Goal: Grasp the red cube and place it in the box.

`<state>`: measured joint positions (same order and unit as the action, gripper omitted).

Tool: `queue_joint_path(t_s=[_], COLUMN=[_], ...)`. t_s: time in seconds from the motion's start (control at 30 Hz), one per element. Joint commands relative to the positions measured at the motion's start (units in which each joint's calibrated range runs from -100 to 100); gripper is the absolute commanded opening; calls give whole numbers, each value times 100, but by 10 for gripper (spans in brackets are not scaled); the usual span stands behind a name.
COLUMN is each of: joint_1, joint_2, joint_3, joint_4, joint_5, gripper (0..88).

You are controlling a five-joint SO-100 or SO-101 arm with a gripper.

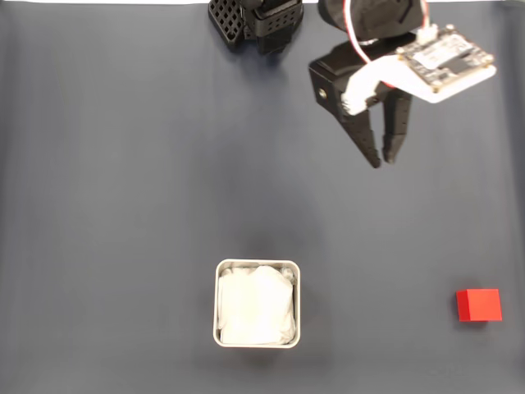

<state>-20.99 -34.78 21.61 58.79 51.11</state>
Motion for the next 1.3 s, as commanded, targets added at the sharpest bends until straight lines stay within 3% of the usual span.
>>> queue_joint_path(t_s=[0.0, 0.33, 1.27], joint_1=[-188, -408, -436], joint_2=[73, 1000, 3781], joint_3=[-272, -774, -2572], joint_4=[-248, -543, -1330], joint_5=[49, -15, -127], gripper=[18, 22, 237])
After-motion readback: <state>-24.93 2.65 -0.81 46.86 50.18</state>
